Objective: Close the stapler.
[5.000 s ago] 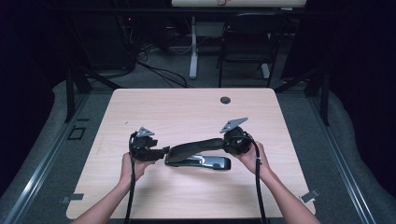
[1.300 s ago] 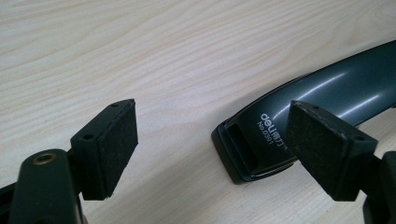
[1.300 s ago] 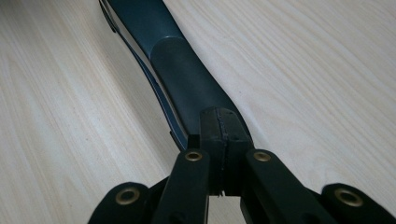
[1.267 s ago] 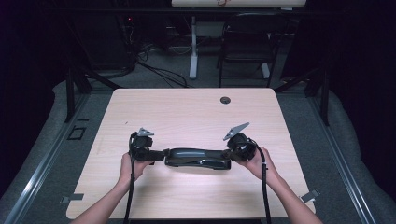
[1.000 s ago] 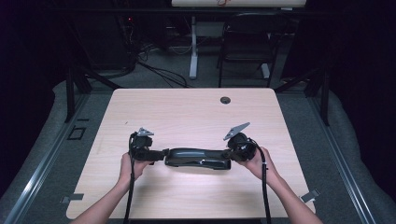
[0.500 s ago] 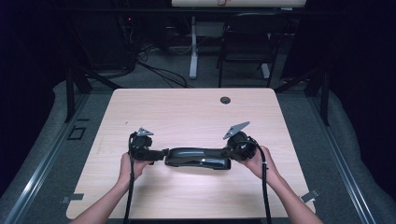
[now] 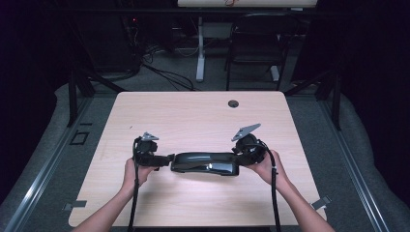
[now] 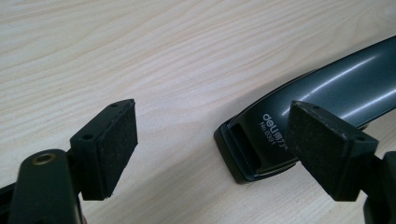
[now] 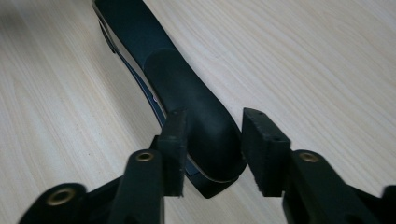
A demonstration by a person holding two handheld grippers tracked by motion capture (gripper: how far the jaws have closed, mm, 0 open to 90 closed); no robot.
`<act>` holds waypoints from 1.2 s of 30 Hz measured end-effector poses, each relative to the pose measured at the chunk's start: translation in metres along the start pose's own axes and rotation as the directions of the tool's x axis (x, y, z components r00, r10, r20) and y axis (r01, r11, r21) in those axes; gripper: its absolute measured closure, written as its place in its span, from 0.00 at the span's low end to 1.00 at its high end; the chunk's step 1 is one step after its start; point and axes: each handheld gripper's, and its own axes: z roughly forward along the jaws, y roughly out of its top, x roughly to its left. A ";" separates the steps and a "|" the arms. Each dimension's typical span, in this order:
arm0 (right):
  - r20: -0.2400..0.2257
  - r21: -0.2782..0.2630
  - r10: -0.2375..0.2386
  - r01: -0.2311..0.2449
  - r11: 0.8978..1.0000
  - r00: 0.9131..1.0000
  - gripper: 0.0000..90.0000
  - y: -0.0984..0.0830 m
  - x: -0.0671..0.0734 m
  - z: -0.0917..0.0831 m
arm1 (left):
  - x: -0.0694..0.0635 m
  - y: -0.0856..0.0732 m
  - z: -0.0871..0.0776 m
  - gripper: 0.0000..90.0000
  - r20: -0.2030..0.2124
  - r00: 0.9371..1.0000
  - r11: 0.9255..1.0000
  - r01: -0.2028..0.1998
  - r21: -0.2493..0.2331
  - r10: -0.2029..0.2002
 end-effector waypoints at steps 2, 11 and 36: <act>-0.003 0.015 -0.001 0.001 1.000 1.000 0.54 0.000 0.001 0.001 | 0.000 0.000 0.000 0.19 -0.001 1.000 1.000 0.000 -0.004 0.000; -0.012 0.020 0.010 -0.010 1.000 1.000 0.23 0.001 0.001 -0.005 | 0.001 0.000 -0.001 0.19 0.003 1.000 1.000 0.000 0.000 0.000; 0.065 -0.014 0.118 -0.117 0.993 0.991 0.06 -0.039 -0.019 -0.040 | 0.006 0.000 -0.005 0.19 -0.002 1.000 1.000 0.014 -0.017 -0.014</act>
